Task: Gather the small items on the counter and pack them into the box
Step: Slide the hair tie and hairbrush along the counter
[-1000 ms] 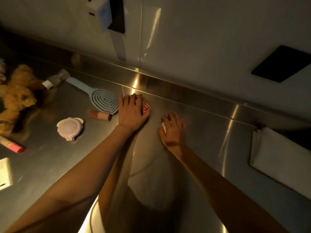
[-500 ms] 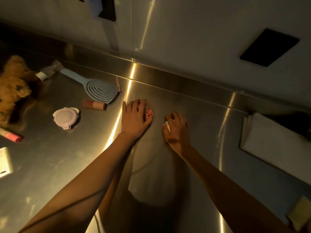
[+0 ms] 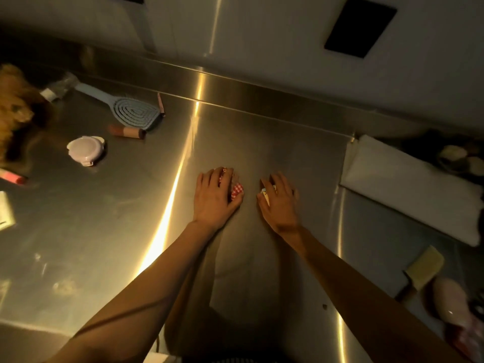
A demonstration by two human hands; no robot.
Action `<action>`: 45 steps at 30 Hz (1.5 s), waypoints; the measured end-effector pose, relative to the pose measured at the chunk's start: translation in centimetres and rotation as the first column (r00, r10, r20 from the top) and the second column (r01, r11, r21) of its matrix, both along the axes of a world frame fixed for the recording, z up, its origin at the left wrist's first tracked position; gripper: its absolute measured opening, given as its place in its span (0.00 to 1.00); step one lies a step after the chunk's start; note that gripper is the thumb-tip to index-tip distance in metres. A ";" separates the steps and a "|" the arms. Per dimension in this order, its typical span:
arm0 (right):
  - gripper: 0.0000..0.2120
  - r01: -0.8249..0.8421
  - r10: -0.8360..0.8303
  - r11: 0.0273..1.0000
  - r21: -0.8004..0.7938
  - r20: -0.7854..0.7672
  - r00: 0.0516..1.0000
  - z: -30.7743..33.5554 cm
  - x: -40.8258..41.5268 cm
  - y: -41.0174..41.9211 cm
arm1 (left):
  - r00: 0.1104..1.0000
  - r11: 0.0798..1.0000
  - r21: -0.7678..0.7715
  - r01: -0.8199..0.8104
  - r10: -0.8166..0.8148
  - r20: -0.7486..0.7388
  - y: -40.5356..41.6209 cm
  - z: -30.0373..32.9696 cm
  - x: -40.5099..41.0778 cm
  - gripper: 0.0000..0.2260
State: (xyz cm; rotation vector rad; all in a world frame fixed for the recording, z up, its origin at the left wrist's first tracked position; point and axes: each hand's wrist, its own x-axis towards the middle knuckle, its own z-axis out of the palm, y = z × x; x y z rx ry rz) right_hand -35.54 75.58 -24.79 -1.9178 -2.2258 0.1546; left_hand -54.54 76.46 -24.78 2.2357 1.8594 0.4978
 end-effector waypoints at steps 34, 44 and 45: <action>0.28 0.005 0.011 0.991 -0.132 0.120 0.993 1.5 28.9 -19.4 | 0.971 0.971 0.001 0.238 -0.238 0.036 -18.2 -0.5 29.9 0.29; 0.28 0.017 -0.005 0.991 -0.133 0.088 0.996 1.0 30.9 -20.9 | 0.959 0.959 -0.005 0.282 -0.282 0.025 -19.3 -0.6 30.9 0.30; 0.29 0.016 -0.006 0.991 -0.130 0.079 0.997 1.0 30.9 -21.1 | 0.957 0.957 0.002 0.290 -0.290 0.030 -19.4 -0.6 31.0 0.30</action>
